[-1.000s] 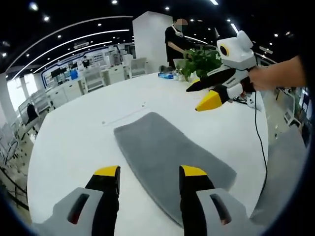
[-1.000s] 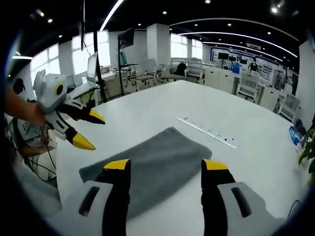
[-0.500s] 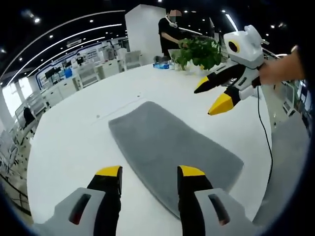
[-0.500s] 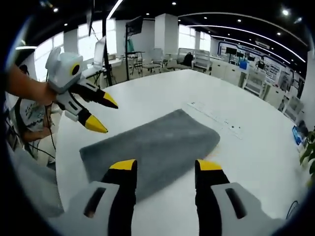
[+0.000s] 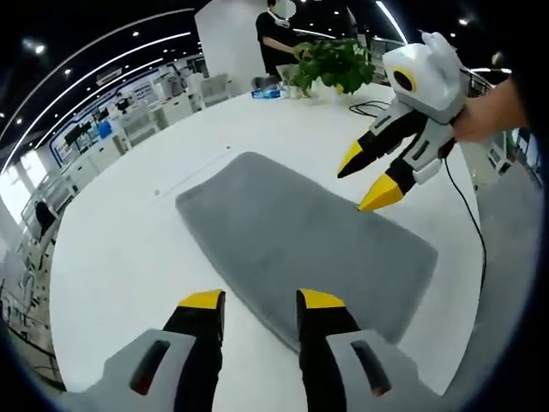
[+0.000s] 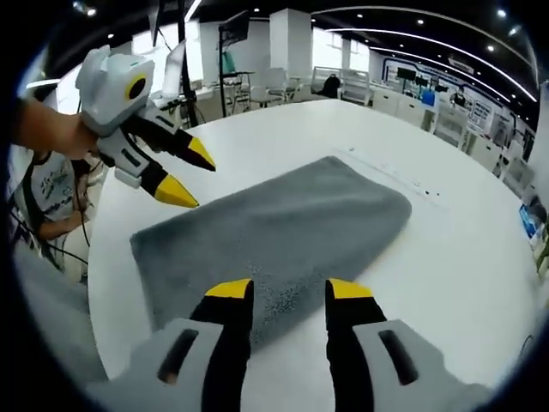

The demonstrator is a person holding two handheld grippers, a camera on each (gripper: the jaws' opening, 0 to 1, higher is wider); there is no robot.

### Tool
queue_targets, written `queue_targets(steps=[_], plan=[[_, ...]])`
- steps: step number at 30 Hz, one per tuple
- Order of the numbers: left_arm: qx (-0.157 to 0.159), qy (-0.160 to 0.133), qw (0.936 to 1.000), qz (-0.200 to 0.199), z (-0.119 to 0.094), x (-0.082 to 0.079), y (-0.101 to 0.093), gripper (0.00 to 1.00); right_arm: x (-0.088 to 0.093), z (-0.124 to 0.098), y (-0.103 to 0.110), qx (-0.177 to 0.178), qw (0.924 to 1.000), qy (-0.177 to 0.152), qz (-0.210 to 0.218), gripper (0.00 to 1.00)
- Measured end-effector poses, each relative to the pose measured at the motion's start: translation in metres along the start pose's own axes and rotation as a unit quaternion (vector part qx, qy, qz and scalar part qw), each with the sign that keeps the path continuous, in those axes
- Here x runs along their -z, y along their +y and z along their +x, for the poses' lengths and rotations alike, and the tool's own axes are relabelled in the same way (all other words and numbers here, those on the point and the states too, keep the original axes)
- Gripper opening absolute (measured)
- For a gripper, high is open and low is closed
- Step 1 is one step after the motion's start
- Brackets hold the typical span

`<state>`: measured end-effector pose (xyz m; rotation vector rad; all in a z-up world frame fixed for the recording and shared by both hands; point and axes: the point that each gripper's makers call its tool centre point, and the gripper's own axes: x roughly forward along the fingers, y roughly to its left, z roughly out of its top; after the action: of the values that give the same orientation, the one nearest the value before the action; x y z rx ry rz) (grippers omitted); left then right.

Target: Fold the towel on the table until its edges align and the towel forms a compact rectangular stack.

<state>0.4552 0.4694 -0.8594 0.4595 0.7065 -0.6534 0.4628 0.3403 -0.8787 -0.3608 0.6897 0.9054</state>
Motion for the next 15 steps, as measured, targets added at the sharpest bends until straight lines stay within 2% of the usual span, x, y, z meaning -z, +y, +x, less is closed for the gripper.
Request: queue_targets(steps=[4, 5, 7, 9, 10, 11, 13, 14, 15], plan=[[0.006, 0.011, 0.9999, 0.002, 0.007, 0.006, -0.001, 0.26, 0.004, 0.006, 0.004, -0.003, 1.0000, 0.004, 0.005, 0.26], [0.005, 0.018, 0.9998, -0.003, 0.010, 0.010, -0.001, 0.24, 0.009, 0.009, 0.005, -0.006, 0.9999, 0.015, 0.005, 0.25], [0.008, 0.022, 0.9992, -0.032, 0.012, 0.016, -0.001, 0.18, 0.019, 0.012, 0.006, -0.011, 0.9994, 0.032, 0.009, 0.23], [0.014, 0.042, 0.9973, -0.058, 0.014, 0.026, -0.002, 0.17, 0.024, 0.015, 0.007, -0.012, 0.9992, 0.036, 0.006, 0.21], [0.013, 0.050, 0.9976, -0.046, 0.017, 0.031, -0.001, 0.15, 0.031, 0.015, 0.006, -0.015, 0.9984, 0.052, -0.015, 0.20], [0.018, 0.056, 0.9978, -0.031, 0.017, 0.035, -0.004, 0.12, 0.035, 0.015, 0.004, -0.011, 0.9982, 0.057, -0.017, 0.20], [0.028, 0.070, 0.9972, -0.001, 0.019, 0.043, -0.009, 0.09, 0.033, 0.014, 0.004, -0.016, 0.9989, 0.044, -0.001, 0.20], [0.033, 0.079, 0.9963, 0.002, 0.020, 0.048, -0.014, 0.07, 0.034, 0.014, 0.003, -0.017, 0.9988, 0.046, 0.000, 0.19], [0.035, 0.073, 0.9967, -0.002, 0.021, 0.049, -0.017, 0.05, 0.035, 0.014, 0.003, -0.018, 0.9988, 0.046, -0.001, 0.19]])
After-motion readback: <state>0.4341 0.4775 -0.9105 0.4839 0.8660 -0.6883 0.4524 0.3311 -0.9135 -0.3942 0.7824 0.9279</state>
